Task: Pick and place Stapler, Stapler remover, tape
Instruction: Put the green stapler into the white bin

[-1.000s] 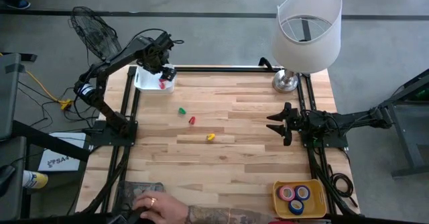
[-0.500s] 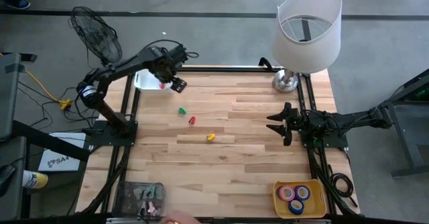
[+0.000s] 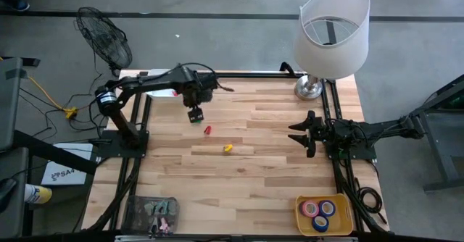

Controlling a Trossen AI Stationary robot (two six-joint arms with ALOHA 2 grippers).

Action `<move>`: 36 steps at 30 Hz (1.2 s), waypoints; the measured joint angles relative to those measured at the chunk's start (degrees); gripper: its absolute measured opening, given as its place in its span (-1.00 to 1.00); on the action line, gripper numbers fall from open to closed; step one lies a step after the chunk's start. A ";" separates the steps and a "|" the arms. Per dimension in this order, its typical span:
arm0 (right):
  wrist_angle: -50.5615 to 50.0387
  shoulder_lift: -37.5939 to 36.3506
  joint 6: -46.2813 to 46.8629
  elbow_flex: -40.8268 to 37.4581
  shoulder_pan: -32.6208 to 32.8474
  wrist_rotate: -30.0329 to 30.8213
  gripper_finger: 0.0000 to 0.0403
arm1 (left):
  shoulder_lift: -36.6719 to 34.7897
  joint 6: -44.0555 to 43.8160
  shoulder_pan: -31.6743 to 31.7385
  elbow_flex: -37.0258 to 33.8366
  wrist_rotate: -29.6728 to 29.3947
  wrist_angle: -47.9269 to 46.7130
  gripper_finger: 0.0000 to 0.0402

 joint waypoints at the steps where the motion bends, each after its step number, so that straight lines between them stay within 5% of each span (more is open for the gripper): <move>1: 0.00 -0.01 0.00 0.00 0.00 0.00 -0.10 | 0.10 3.44 -0.35 -0.69 0.76 1.62 0.31; 8: 0.00 -0.01 0.00 0.00 0.00 0.00 -0.10 | 0.10 25.05 -1.02 -7.56 5.26 11.40 0.31; 15: 0.00 0.00 0.00 0.00 0.01 0.00 -0.10 | 0.08 36.15 -0.89 -12.68 4.38 17.38 0.31; 36: 0.00 -0.02 0.00 -0.02 0.02 0.00 -0.10 | 3.75 40.48 -0.89 -17.11 0.12 22.69 0.21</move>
